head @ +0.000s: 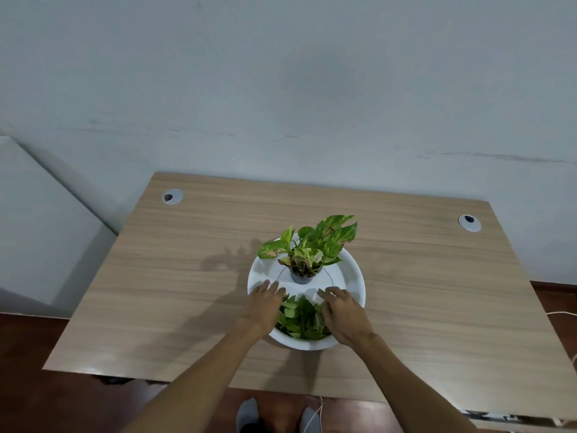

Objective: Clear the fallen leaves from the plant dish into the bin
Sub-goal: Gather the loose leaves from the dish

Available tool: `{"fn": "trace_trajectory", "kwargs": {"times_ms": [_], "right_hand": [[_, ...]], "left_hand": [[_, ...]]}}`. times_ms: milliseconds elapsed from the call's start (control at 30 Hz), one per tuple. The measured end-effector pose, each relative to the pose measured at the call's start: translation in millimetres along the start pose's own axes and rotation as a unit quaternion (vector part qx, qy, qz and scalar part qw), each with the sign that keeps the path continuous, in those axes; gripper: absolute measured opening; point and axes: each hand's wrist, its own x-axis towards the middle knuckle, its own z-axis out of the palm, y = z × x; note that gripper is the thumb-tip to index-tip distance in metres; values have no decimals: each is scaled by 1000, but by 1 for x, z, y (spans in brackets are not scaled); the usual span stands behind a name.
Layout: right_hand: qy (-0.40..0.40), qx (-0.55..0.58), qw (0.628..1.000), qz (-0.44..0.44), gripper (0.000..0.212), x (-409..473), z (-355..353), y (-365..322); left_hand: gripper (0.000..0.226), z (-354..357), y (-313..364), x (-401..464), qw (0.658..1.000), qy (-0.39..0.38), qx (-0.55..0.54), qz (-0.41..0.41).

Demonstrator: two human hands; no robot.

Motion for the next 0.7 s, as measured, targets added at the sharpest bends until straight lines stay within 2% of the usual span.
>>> {"fn": "trace_trajectory", "kwargs": {"times_ms": [67, 167, 433, 500, 633, 700], "right_hand": [[-32, -10, 999, -5, 47, 7, 3, -2], [-77, -9, 997, -16, 48, 9, 15, -6], [-75, 14, 995, -59, 44, -20, 23, -22], [-64, 33, 996, -54, 44, -17, 16, -22], [-8, 89, 996, 26, 41, -5, 0, -10], [-20, 89, 994, 58, 41, 0, -5, -5]], "left_hand": [[64, 3, -2, 2, 999, -14, 46, -17], [51, 5, 2, -3, 997, -44, 69, -16], [38, 8, 22, -15, 995, -82, -64, -1], [40, 3, 16, -13, 995, -64, -73, 2], [52, -2, 4, -4, 999, -39, -24, 9], [65, 0, 2, -1, 999, -43, -6, 20]]}}
